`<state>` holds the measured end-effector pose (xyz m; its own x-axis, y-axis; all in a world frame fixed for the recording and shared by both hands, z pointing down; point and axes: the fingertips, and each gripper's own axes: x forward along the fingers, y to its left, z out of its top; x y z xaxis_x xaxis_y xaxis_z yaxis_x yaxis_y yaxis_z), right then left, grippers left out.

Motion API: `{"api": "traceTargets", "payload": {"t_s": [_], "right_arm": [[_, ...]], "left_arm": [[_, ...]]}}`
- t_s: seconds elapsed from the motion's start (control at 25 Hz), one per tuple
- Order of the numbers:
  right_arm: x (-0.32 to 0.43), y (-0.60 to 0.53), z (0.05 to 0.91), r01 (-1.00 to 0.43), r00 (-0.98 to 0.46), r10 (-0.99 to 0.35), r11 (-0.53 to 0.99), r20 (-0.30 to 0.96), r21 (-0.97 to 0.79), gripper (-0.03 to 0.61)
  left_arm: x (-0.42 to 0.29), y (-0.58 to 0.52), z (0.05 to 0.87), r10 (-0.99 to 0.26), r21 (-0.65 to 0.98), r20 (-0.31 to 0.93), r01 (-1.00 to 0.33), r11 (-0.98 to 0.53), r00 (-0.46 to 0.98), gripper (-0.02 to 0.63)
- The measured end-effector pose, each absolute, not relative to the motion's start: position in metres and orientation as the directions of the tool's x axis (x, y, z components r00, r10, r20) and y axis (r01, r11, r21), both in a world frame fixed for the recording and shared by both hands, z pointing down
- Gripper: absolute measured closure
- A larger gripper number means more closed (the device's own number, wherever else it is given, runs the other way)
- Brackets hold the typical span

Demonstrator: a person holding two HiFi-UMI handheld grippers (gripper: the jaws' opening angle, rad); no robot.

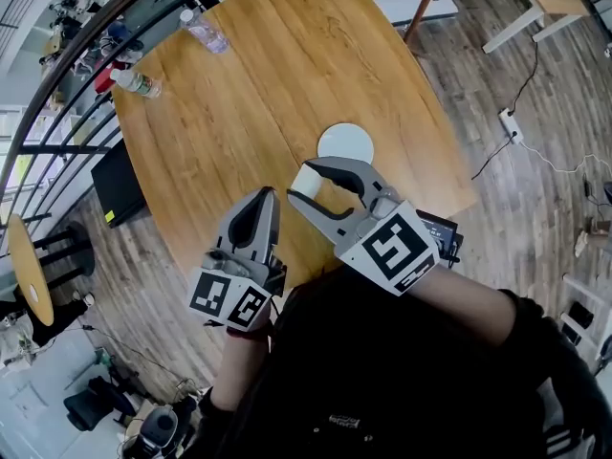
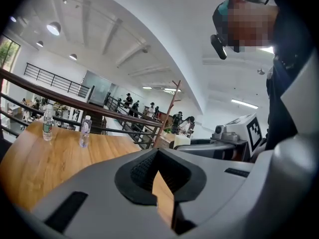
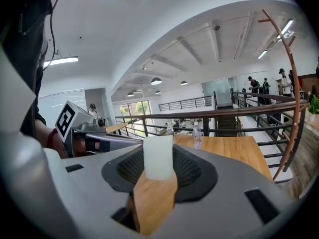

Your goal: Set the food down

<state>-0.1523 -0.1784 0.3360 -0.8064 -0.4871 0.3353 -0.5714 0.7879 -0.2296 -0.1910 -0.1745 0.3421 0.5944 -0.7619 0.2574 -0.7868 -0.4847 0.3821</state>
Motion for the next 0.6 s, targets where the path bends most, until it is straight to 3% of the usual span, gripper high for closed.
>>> {"api": "traceTargets", "payload": {"t_s": [0.6], "right_arm": [[-0.148, -0.188, 0.397, -0.571, -0.795, -0.456, 0.785, 0.400, -0.241, 0.405]], "left_arm": [[-0.185, -0.162, 0.349, -0.765, 0.356, 0.322, -0.820, -0.448, 0.557, 0.609]]}}
